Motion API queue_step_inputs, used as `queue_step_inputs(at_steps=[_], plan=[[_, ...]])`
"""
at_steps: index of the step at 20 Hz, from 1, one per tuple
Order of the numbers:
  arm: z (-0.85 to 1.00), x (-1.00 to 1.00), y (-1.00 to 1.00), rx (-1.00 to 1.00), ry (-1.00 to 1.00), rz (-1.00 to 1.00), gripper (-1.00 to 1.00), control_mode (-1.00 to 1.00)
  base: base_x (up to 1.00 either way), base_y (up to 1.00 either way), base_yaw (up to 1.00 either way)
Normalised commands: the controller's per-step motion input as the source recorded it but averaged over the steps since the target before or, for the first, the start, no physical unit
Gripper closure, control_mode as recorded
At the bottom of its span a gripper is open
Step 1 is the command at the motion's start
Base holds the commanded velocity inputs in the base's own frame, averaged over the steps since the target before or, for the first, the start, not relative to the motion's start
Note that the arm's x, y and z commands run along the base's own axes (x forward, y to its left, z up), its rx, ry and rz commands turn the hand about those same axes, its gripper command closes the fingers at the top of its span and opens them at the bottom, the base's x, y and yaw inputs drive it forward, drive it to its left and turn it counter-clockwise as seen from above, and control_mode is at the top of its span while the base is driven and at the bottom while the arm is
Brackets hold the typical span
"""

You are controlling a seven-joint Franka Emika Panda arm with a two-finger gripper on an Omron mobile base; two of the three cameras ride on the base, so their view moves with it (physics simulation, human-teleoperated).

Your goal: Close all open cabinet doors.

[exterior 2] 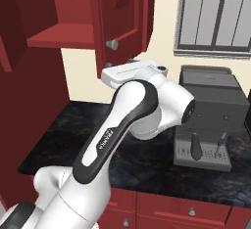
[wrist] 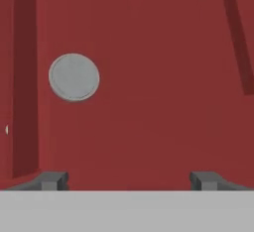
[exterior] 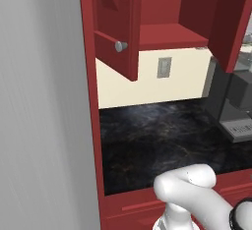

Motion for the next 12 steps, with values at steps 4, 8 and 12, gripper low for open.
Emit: queue_step_inputs(at_steps=[4, 8, 12], plan=[[0.0, 0.13, 0.55, 0.0, 0.0, 0.0, -1.0, -1.0, 0.0, 0.0, 0.0], [0.09, 0.21, 0.61, 0.0, 0.0, -0.01, -1.0, -1.0, 0.0, 0.0, 0.0], [0.17, 0.35, 0.41, 0.0, -0.03, -0.05, -1.0, -1.0, 0.0, 0.0, 0.0]])
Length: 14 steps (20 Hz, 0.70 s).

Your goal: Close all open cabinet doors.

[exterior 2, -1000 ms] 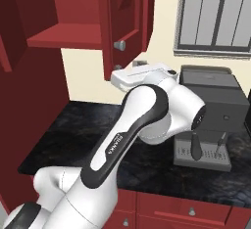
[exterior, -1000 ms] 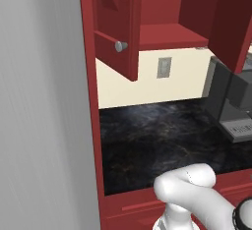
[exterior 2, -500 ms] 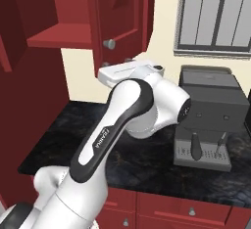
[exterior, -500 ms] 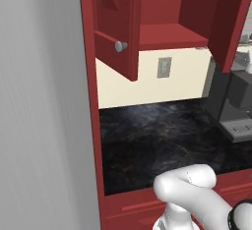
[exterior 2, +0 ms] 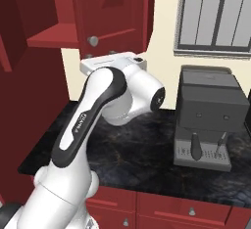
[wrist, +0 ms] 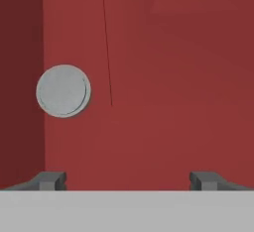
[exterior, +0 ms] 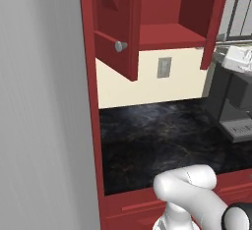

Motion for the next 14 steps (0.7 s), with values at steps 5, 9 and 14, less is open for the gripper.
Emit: queue_step_inputs(at_steps=[5, 9, 14], plan=[[0.05, 0.42, 0.25, 0.0, -0.05, -0.08, -1.0, -1.0, 0.0, 0.0, 0.0], [0.0, 0.45, 0.09, 0.0, -0.01, -0.1, -1.0, -1.0, 0.0, 0.0, 0.0], [0.0, 0.54, 0.12, 0.0, 0.0, -0.09, -1.0, -1.0, 0.0, 0.0, 0.0]])
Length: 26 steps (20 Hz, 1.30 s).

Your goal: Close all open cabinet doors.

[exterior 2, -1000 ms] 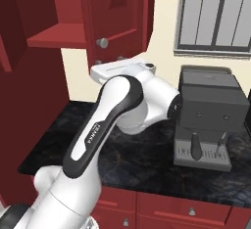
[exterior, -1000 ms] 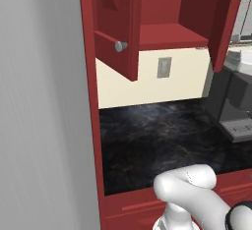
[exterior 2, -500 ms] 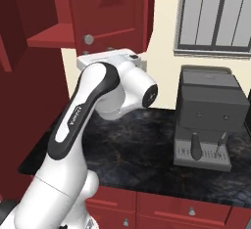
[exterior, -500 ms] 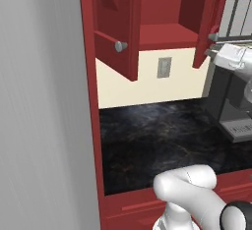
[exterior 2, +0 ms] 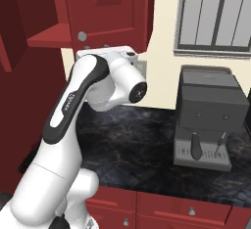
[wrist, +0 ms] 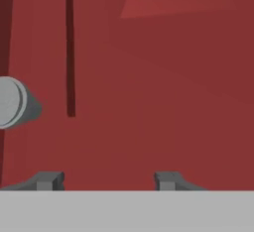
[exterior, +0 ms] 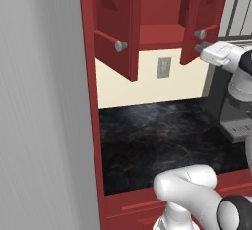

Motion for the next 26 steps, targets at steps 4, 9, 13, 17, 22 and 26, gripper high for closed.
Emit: queue_step_inputs(at_steps=[4, 9, 13, 17, 22, 26], plan=[[0.0, 0.49, 0.21, 0.0, 0.0, -0.09, -1.0, -1.0, 0.0, 0.0, 0.0], [0.0, 0.4, 0.21, -0.01, -0.03, -0.14, -1.0, -1.0, 0.0, 0.0, 0.0], [0.0, 0.29, 0.29, -0.03, -0.03, -0.17, -1.0, -1.0, 0.0, 0.0, 0.0], [0.0, 0.16, 0.31, -0.01, 0.0, -0.19, -1.0, -1.0, 0.0, 0.0, 0.0], [0.0, 0.25, 0.11, 0.0, 0.0, -0.23, -1.0, -1.0, 0.0, 0.0, 0.0], [0.0, 0.3, 0.01, 0.0, 0.0, -0.24, -1.0, -1.0, 0.0, 0.0, 0.0]])
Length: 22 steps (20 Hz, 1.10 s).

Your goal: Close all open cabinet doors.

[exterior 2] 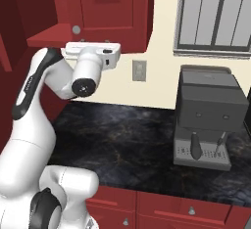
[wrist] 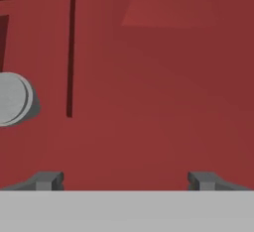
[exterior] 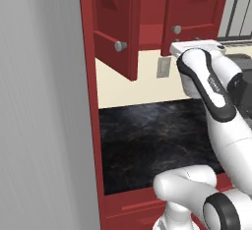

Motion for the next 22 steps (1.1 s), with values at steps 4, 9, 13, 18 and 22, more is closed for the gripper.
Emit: queue_step_inputs(at_steps=[4, 9, 13, 18, 22], plan=[[0.0, 0.3, 0.0, 0.0, 0.0, -0.21, -1.0, -1.0, 0.0, 0.0, 0.0], [0.01, 0.23, 0.0, 0.0, 0.0, -0.15, -1.0, -1.0, 0.0, 0.0, 0.0], [0.11, 0.23, 0.0, 0.0, 0.01, -0.12, -1.0, -1.0, 0.0, 0.0, 0.0], [0.23, 0.2, 0.0, 0.0, 0.09, -0.08, -1.0, -1.0, 0.0, 0.0, 0.0], [0.29, 0.18, 0.0, 0.0, 0.14, -0.06, -1.0, -1.0, 0.0, 0.0, 0.0]])
